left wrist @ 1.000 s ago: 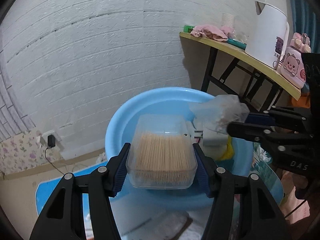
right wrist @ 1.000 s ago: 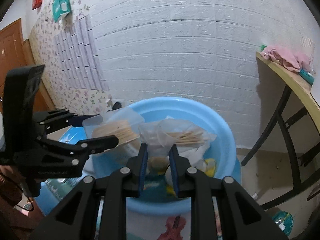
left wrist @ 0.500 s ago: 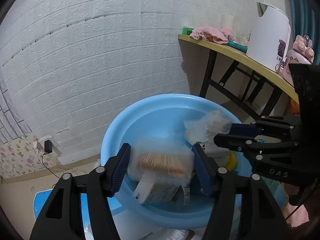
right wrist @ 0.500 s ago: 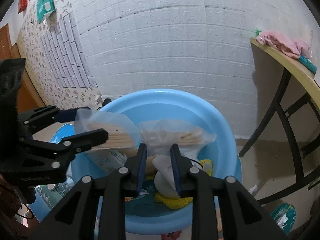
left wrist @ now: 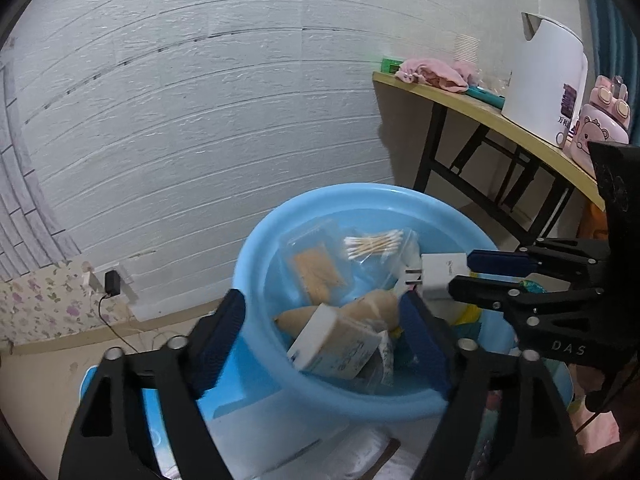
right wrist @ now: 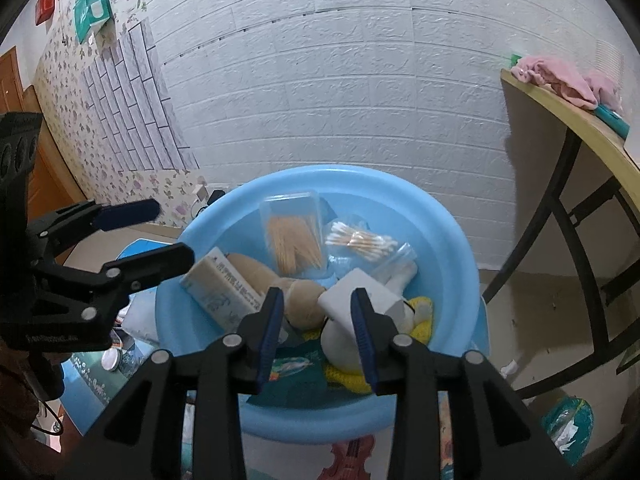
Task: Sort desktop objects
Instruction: 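Withdraw both open tools from the basin toward the table, then grasp the white round disc with the left tool while the right tool grasps the clear bottle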
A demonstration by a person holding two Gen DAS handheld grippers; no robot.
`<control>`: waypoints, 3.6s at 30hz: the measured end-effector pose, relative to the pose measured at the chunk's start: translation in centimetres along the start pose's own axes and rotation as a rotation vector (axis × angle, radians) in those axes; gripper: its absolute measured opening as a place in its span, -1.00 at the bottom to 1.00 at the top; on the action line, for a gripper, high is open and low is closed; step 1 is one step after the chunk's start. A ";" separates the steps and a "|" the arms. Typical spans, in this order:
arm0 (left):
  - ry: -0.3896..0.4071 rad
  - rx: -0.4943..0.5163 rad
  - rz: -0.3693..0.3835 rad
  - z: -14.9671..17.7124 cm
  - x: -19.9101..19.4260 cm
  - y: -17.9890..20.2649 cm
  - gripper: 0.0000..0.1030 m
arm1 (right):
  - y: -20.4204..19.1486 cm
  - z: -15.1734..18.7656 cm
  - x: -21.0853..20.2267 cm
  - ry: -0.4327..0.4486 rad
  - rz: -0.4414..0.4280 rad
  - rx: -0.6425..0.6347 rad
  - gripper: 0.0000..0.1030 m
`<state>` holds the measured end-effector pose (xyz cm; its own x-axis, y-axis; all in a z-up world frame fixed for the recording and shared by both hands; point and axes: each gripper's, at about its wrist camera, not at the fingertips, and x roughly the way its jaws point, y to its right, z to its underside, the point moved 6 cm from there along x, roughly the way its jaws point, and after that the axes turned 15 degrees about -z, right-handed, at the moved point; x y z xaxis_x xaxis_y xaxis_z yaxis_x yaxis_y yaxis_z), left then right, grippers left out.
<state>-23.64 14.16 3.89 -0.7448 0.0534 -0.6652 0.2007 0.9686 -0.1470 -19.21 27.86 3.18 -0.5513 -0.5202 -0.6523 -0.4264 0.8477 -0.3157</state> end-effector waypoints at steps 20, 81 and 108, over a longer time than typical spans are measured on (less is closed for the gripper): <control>-0.053 -0.068 -0.090 6.2 -4.1 -6.5 0.88 | -2.6 4.0 -2.6 -0.041 0.040 0.053 -0.33; -0.244 -0.094 -0.123 21.0 -1.8 -10.4 -0.26 | -14.1 12.5 3.3 -0.302 -0.172 -0.066 -0.06; -0.207 -0.117 -0.137 22.5 -5.7 -12.7 -0.29 | -16.1 15.1 7.5 -0.427 -0.082 -0.086 -0.06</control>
<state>-7.64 -3.90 -6.91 -0.6119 -0.1187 -0.7820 0.0235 0.9855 -0.1680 -5.69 11.90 -7.00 -0.1753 -0.4801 -0.8595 -0.5245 0.7844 -0.3311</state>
